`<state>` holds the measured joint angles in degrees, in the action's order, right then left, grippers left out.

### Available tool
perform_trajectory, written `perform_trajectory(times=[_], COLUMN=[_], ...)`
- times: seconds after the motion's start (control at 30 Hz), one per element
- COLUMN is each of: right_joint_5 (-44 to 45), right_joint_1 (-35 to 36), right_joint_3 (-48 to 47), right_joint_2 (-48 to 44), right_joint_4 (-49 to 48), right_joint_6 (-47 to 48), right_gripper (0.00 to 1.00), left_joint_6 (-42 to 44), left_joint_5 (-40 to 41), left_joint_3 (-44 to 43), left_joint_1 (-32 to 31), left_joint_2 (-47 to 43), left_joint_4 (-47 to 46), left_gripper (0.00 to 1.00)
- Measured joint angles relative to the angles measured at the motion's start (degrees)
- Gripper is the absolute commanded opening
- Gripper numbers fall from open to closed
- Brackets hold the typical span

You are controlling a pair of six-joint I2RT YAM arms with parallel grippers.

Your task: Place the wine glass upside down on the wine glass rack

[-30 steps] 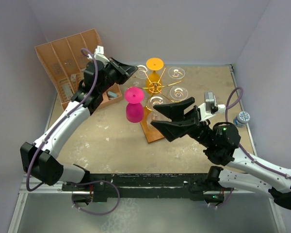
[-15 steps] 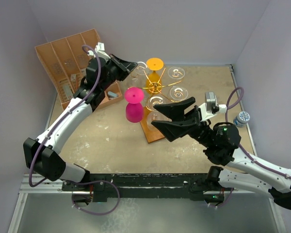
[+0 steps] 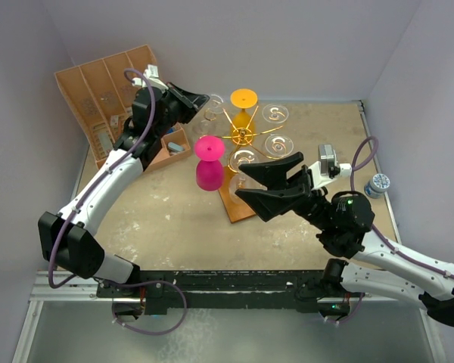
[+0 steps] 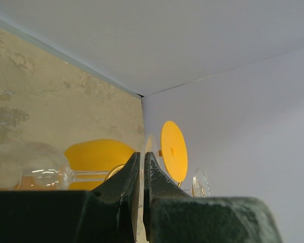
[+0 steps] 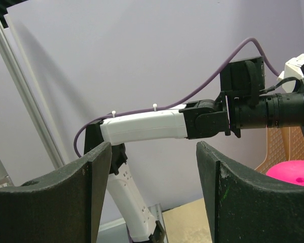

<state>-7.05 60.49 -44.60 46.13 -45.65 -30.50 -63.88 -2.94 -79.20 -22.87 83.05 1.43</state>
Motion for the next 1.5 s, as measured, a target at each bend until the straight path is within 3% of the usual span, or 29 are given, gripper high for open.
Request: perform_trajectory(times=[0.63, 1.33, 1.5], right_joint_5=[0.00, 0.94, 1.97], right_joint_1=[0.00, 0.00, 0.00], right_joint_3=[0.55, 0.90, 0.90], right_joint_2=[0.39, 0.37, 0.37], right_joint_4=[-0.59, 0.13, 0.35], right_joint_6=[-0.61, -1.31, -1.51], right_gripper=[0.70, 0.68, 0.68], left_joint_6=[-0.09, 0.70, 2.43], left_joint_5=[-2.05, -3.41, -1.95], left_joint_3=[4.61, 6.69, 6.69], left_joint_1=[1.53, 1.86, 1.86], left_joint_2=[-4.11, -6.01, -7.30], left_joint_4=[-0.15, 3.10, 4.70], left_gripper=[0.01, 0.26, 0.39])
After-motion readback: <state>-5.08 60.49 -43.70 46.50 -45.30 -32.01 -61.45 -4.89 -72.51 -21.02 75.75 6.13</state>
